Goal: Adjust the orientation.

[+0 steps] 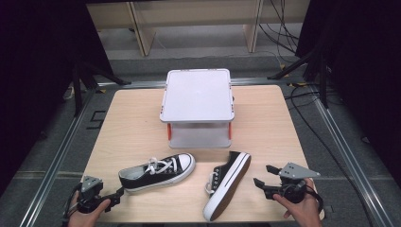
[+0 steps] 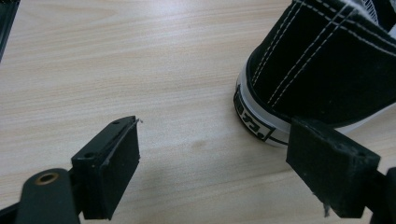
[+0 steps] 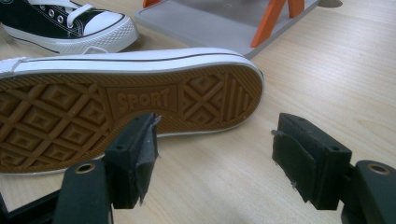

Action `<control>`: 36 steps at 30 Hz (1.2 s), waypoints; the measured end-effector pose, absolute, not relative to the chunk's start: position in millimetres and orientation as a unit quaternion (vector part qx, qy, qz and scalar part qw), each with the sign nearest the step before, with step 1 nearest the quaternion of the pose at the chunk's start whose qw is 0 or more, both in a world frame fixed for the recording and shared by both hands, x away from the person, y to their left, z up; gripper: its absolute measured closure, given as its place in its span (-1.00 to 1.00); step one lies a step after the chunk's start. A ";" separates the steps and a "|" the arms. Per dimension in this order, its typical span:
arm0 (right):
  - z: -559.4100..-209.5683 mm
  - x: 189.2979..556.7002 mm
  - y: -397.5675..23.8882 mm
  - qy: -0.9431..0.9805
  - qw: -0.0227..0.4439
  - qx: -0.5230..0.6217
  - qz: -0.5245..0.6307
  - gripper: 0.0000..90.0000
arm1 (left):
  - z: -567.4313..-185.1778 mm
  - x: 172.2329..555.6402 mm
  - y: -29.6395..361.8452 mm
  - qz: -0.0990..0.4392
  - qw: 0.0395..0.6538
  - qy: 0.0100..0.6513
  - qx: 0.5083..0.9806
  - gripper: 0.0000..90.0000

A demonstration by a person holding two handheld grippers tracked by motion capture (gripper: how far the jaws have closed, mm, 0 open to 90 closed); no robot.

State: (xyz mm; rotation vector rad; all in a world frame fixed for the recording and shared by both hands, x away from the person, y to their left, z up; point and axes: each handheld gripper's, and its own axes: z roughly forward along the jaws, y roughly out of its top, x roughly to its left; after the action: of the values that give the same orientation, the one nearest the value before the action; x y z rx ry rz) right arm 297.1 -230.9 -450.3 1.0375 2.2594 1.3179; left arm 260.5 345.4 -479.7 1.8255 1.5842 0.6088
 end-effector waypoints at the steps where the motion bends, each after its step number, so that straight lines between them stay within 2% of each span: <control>1: -450.4 297.6 -231.3 0.792 0.168 0.360 0.463 -0.31 | -479.7 260.5 345.4 0.231 0.319 0.602 0.694 -0.63; 11: -449.3 297.3 -230.7 0.794 0.168 0.361 0.459 -0.29 | -479.9 260.8 345.7 0.230 0.321 0.600 0.695 -0.64; 12: -448.6 295.2 -229.2 0.791 0.154 0.370 0.462 -0.28 | -479.8 260.7 345.7 0.230 0.320 0.600 0.696 -0.64; 14: -447.7 297.1 -229.6 0.794 0.163 0.357 0.464 -0.27 | -479.5 260.3 345.5 0.231 0.318 0.601 0.696 -0.63; 19: -434.9 297.8 -223.1 0.798 0.144 0.337 0.479 -0.26 | -479.9 260.5 345.6 0.229 0.319 0.601 0.696 -0.63; 21: -431.1 298.7 -217.3 0.801 0.128 0.328 0.484 -0.26 | -479.9 260.6 345.4 0.230 0.318 0.602 0.696 -0.64; 23: -428.0 300.5 -212.0 0.806 0.137 0.311 0.485 -0.26 | -480.0 260.5 345.3 0.230 0.318 0.602 0.696 -0.64; 25: -425.7 302.5 -204.9 0.808 0.118 0.304 0.491 -0.26 | -480.3 260.8 345.1 0.229 0.320 0.601 0.696 -0.64; 29: -420.6 307.4 -194.4 0.815 0.111 0.290 0.489 -0.29 | -480.5 260.9 345.1 0.229 0.320 0.601 0.695 -0.64; 36: -417.4 323.9 -152.2 0.847 0.062 0.236 0.473 -0.38 | -480.1 260.7 345.1 0.230 0.318 0.601 0.696 -0.64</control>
State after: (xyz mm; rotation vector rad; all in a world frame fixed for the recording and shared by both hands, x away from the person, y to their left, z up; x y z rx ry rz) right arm 323.9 -152.2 -417.4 0.7129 2.5596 1.4284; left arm 260.7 345.1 -480.1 1.8313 1.5814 0.6055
